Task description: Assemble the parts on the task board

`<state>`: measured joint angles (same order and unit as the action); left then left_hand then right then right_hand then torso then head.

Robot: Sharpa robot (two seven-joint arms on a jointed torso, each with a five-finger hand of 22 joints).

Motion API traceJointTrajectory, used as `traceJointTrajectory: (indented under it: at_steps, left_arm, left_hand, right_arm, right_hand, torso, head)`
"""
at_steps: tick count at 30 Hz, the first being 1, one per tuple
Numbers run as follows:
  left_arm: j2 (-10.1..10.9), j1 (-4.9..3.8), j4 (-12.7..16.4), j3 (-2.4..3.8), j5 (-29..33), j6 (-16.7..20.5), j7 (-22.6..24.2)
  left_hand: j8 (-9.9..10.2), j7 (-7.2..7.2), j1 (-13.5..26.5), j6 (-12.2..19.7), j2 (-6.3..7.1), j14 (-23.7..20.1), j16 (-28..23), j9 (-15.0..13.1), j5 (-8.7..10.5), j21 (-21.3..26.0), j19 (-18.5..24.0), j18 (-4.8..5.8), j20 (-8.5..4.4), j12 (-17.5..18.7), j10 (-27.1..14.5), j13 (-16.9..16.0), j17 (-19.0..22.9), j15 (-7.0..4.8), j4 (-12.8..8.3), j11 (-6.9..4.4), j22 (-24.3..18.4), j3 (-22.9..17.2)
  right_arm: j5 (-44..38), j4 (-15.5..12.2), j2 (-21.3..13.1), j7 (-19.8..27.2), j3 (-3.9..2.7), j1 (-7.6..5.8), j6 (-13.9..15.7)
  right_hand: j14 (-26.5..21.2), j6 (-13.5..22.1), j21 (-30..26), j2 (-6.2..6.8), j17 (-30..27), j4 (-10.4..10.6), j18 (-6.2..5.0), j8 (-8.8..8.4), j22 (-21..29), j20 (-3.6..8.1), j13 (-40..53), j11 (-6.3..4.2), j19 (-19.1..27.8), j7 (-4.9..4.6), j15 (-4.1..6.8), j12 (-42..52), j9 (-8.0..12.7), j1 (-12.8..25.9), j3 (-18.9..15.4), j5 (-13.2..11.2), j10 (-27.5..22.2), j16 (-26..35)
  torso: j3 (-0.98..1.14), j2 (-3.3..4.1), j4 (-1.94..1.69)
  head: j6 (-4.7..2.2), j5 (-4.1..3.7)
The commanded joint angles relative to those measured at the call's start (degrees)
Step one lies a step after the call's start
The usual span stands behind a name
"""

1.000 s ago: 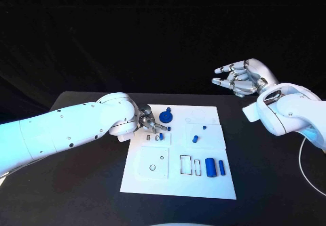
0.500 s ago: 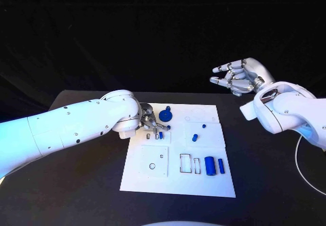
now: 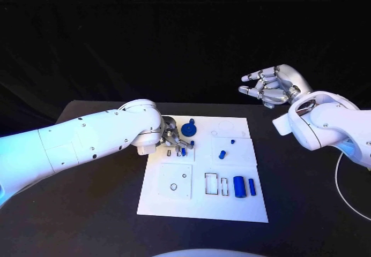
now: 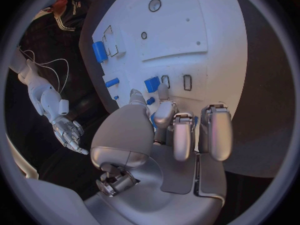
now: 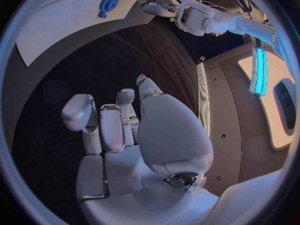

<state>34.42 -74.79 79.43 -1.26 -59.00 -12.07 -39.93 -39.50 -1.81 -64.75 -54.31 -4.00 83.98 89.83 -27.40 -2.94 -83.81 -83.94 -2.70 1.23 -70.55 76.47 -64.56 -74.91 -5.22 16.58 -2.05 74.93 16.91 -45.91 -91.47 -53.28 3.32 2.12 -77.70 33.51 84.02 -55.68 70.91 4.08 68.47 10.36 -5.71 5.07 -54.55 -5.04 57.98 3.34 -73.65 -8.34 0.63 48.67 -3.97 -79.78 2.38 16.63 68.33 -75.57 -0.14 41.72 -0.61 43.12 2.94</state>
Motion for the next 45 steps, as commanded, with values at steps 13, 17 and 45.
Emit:
traceJointTrajectory:
  at_steps: [13,17,45]
  left_arm:
    - [-1.1,-0.04,-0.8,0.04,-0.3,-3.2,-5.3]
    - [-1.3,-0.04,-0.9,0.04,-0.3,-3.3,-5.3]
    - [-2.1,-0.02,-1.8,0.03,-0.1,-4.4,-5.3]
  left_hand:
    - [-0.7,-0.06,-2.7,0.9,-0.79,6.0,0.2,-1.0,0.12,-0.2,-3.2,0.81,-0.46,0.3,0.1,0.1,-15.1,-0.17,-0.5,0.01,7.2,-0.5]
    - [-0.9,-0.06,-3.2,1.0,-1.09,6.0,0.2,-1.2,0.09,-0.2,-3.2,0.82,-0.43,0.2,0.2,0.1,-15.1,-0.16,-0.5,0.03,7.3,-0.7]
    - [-0.6,0.52,-15.9,2.8,-4.63,6.0,0.2,-3.4,-0.01,0.0,-2.9,0.73,-0.72,1.0,-0.2,0.2,-15.1,-0.60,-5.9,-0.53,7.3,-10.2]
  right_arm:
    - [0.0,0.4,0.4,0.0,0.03,0.17,-1.2]
    - [0.0,0.5,0.5,-0.1,0.04,0.21,-1.2]
    - [0.1,0.4,0.6,0.0,0.07,0.40,-1.9]
  right_hand:
    - [0.6,0.2,-0.5,-0.27,-0.1,-0.1,-1.14,-0.27,0.3,0.08,-0.3,0.00,0.3,-0.12,0.43,-0.2,0.0,-0.4,-0.3,0.6,-0.5,0.3]
    - [0.6,0.2,-0.5,-0.27,-0.1,-0.1,-1.14,-0.27,0.3,0.08,-0.3,0.00,0.3,-0.12,0.43,-0.2,0.0,-0.4,-0.3,0.6,-0.5,0.3]
    - [0.5,0.2,-0.9,-0.30,-0.2,-0.1,-1.22,-0.25,0.8,0.09,-0.5,-0.01,0.5,-0.12,0.43,-0.4,0.0,-0.4,-0.3,0.9,-0.6,0.5]
  torso:
    - [0.03,-0.01,-0.03]
    - [0.06,-0.04,-0.06]
    - [0.07,-0.08,-0.06]
  head:
    - [0.59,-0.21]
    - [0.72,-0.22]
    - [1.25,-0.37]
